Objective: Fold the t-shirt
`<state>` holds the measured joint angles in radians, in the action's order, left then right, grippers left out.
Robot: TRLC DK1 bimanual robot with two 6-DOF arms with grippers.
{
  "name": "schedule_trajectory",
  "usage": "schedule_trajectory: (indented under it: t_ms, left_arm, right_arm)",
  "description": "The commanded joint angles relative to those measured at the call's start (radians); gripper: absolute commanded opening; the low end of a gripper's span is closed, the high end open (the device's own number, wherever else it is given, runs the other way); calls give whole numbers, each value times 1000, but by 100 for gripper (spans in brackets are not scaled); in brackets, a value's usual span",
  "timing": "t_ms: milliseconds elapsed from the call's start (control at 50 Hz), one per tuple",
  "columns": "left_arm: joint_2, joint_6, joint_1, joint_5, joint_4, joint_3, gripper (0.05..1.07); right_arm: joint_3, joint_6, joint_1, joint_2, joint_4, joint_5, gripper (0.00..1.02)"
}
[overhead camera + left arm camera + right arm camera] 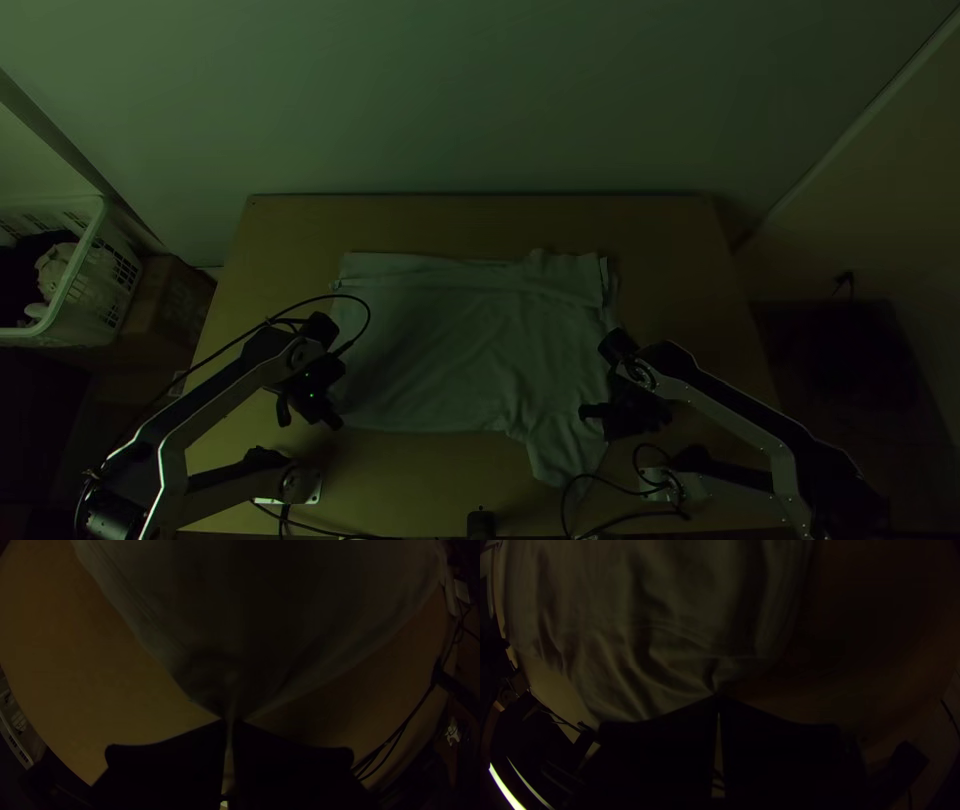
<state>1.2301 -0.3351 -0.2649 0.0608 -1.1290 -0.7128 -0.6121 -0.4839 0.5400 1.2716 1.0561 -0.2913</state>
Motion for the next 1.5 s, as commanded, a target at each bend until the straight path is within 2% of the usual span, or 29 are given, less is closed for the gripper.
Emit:
schedule_trajectory:
  t_ms: [0, 340, 680, 1000, 1480]
  left_arm:
    - [-12, -53, 67, -3, -2, -51, 8]
    - [-7, -96, 139, -3, -6, -99, 8]
    - [37, -94, 174, -9, 8, -228, 8]
    - [115, -120, 234, -67, 41, -350, 8]
    - [344, -73, 240, -90, 100, -629, 8]
  right_arm:
    - [-34, 45, -55, -2, 24, 23, 3]
    - [-152, 162, -226, -37, 157, 53, 3]
    - [-282, 162, -238, -23, 186, 53, 3]
    - [-403, 186, -284, 48, 185, 69, 3]
    - [-623, 215, -351, 239, 143, 98, 3]
